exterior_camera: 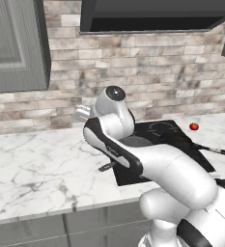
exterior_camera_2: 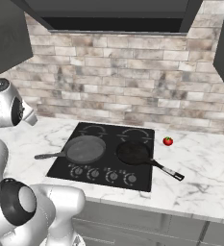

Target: Place both pans onto different burners. Then place the tomato and the shrimp on different pans.

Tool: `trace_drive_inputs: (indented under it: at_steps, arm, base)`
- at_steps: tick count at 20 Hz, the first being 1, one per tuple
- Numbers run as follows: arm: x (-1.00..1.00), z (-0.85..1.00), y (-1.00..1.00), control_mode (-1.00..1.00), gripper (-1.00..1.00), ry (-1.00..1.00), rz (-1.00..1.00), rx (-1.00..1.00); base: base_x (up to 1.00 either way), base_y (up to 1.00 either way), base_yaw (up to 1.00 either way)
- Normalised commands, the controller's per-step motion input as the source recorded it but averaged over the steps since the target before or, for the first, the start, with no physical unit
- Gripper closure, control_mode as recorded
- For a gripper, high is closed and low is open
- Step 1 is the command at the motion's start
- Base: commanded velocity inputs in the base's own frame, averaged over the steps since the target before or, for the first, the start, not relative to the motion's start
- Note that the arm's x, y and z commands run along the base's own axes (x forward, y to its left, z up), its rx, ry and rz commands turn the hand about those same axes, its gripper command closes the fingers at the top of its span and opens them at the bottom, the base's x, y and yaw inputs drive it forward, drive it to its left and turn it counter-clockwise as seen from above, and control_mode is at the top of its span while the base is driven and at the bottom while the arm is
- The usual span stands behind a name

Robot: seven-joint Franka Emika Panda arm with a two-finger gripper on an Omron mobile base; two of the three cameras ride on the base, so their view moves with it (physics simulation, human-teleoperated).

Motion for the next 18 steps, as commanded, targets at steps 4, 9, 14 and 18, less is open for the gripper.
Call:
trace_drive_inputs:
  at_steps: [4, 9, 14, 18]
  arm:
    - [-0.22, 0.00, -0.53, -1.00, 1.00, 0.00, -0.01, -0.01]
    - [-0.16, 0.00, -0.58, -1.00, 1.00, 0.00, 0.00, -0.02]
    - [-0.18, 0.00, -0.58, -1.00, 1.00, 0.02, -0.02, -0.03]
    - [-0.16, -0.02, -0.53, -1.00, 1.00, 0.04, -0.03, -0.03]
  base:
    - [0.00, 0.00, 0.00]
    - [0.00, 0.00, 0.00]
    - [0.00, 0.00, 0.00]
    - [0.00, 0.00, 0.00]
